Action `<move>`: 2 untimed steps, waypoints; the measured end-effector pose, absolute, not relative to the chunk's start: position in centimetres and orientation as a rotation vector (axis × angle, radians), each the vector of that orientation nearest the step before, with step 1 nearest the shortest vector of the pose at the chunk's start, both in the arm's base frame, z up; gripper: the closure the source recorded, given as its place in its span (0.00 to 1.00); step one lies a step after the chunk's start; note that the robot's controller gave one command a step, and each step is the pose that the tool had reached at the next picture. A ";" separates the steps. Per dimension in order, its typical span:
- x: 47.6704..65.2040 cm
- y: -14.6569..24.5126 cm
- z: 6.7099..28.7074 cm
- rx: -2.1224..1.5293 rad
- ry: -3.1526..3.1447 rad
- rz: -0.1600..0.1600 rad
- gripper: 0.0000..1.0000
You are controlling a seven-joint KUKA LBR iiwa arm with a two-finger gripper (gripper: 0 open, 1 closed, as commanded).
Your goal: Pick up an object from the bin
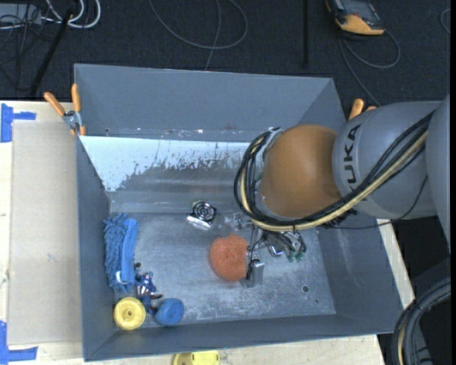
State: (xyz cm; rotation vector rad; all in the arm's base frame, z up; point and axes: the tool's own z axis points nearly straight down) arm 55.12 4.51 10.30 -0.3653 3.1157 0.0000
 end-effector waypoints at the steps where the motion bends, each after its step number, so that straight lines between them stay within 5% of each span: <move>1: 55.5 3.2 7.2 -0.231 3.126 0.003 1.00; 2: 55.5 3.2 7.2 -0.230 3.127 0.003 1.00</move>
Offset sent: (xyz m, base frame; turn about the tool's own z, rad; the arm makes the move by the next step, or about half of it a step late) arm 0.0000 0.0000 0.0000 0.0000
